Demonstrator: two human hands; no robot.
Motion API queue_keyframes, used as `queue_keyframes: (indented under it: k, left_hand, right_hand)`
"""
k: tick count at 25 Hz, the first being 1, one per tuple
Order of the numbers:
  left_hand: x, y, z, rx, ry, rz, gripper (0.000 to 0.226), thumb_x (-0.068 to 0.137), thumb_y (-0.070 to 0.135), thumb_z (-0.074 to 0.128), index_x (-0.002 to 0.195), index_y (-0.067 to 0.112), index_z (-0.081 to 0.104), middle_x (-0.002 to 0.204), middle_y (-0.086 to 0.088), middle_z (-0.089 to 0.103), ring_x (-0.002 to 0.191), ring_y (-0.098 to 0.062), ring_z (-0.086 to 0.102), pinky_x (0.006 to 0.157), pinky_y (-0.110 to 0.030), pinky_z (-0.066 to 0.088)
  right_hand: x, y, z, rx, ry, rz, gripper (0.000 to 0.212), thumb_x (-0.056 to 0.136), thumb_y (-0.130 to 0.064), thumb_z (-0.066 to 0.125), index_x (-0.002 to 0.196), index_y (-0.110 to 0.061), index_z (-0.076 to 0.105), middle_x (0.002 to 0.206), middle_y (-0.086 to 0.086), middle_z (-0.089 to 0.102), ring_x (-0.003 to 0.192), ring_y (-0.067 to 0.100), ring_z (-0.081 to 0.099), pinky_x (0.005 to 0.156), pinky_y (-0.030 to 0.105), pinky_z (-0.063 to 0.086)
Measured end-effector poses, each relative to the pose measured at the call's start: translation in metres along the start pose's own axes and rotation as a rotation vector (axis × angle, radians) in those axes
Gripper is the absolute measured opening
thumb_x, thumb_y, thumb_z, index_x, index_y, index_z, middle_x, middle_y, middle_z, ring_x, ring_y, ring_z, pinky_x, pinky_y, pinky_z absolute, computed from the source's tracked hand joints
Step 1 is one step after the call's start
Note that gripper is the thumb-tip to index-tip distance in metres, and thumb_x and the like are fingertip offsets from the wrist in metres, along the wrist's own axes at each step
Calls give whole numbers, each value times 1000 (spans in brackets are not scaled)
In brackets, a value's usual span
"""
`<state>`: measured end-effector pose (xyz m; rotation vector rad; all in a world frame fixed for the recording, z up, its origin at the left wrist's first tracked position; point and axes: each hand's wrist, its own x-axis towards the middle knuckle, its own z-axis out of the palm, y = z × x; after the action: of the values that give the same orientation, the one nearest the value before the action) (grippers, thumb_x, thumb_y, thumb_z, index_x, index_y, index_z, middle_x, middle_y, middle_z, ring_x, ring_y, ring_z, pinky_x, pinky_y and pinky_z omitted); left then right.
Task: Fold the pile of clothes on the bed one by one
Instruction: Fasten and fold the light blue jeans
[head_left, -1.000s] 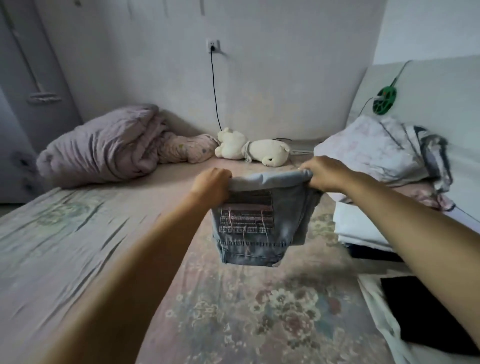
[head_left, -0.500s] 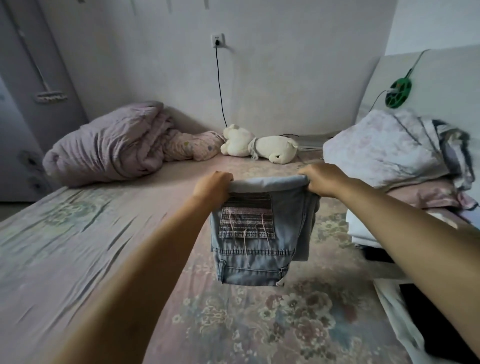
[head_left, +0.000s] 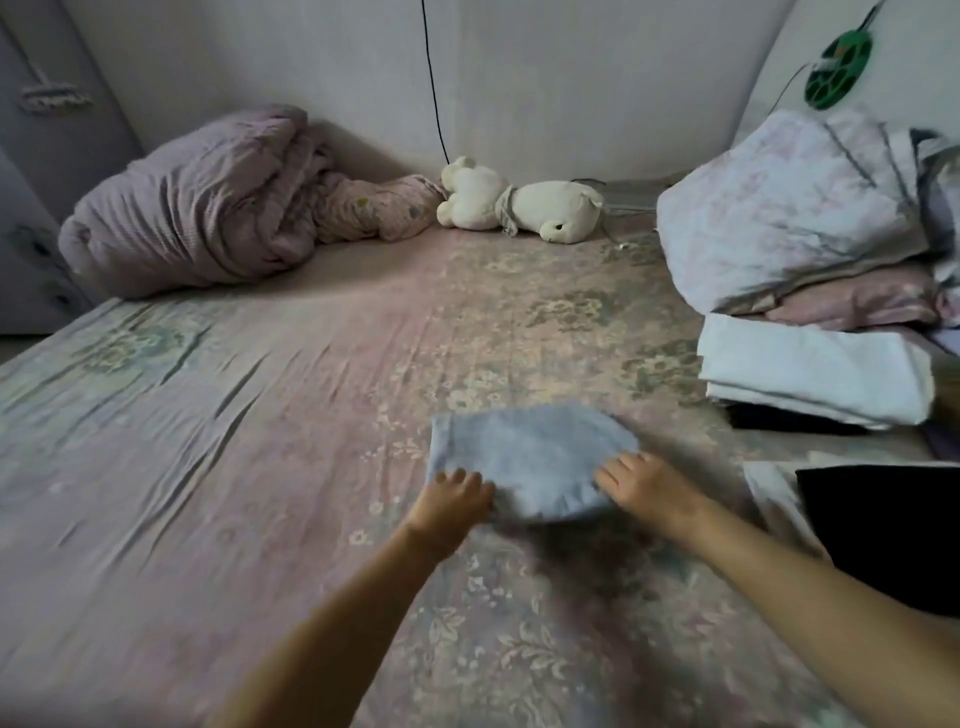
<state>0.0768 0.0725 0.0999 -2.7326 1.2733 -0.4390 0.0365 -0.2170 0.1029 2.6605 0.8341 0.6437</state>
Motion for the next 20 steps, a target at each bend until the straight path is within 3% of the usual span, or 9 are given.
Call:
queue_keyframes:
  k: [3,6,8,9,11,14,17,18,20]
  left_hand:
    - [-56,48,46,-63,-94,78,18,68,15,42,74,16,59,67,-2,58,54,-21,56,41,-24,44]
    - [-70,53,39,-182,-88,44,20,71,30,43,82,16,53,73,-3,59,61,-22,58,46,-26,48]
    - [-62,47,26,-204,-85,14,45,83,58,39,82,19,63,79,1,61,69,-18,61,54,-25,49]
    - [-53,40,20,-236,-82,-24,62,87,69,28,87,22,67,83,2,63,74,-16,62,60,-26,51]
    - [-22,28,14,-358,-21,-43,70,92,67,17,93,21,70,89,0,66,80,-21,64,66,-32,53]
    - [40,46,26,-346,57,103,40,93,37,39,97,15,71,95,-6,69,81,-29,67,65,-37,56]
    - [100,84,43,-335,28,377,29,82,13,58,108,16,70,115,-5,68,101,-27,66,84,-36,51]
    - [116,93,46,-326,-8,460,29,81,11,61,108,17,71,115,-5,68,105,-26,65,88,-34,47]
    - [137,99,47,-255,-89,612,25,84,28,53,93,21,75,100,-1,72,96,-23,69,86,-30,38]
  right_hand:
    - [-65,-55,27,138,-30,-80,8,79,-15,46,79,-20,39,63,0,53,56,19,54,46,29,44]
    - [-79,-64,25,264,-130,49,11,75,-22,47,86,-19,47,74,-1,57,67,19,57,55,29,48]
    - [-83,-59,21,355,-225,116,40,69,-35,47,102,-17,60,98,0,62,92,18,58,75,29,53]
    - [-84,-57,19,436,-250,183,52,72,-41,46,112,-14,63,113,2,59,106,17,51,89,28,48]
    - [-84,-56,13,555,-202,372,58,81,-45,46,121,-5,61,123,10,54,115,19,42,100,28,36]
    - [-83,-57,13,536,-78,829,38,82,-25,63,108,2,65,104,19,60,101,34,54,88,41,45]
    - [-89,-58,7,657,-148,1139,23,82,-13,70,99,0,65,97,20,62,93,37,59,77,36,44]
    - [-92,-61,7,707,-202,1190,21,85,-16,68,98,-1,64,96,19,63,92,36,60,74,35,42]
    - [-96,-73,8,810,-273,1182,25,89,-27,60,99,-3,61,98,17,65,91,33,61,76,36,43]
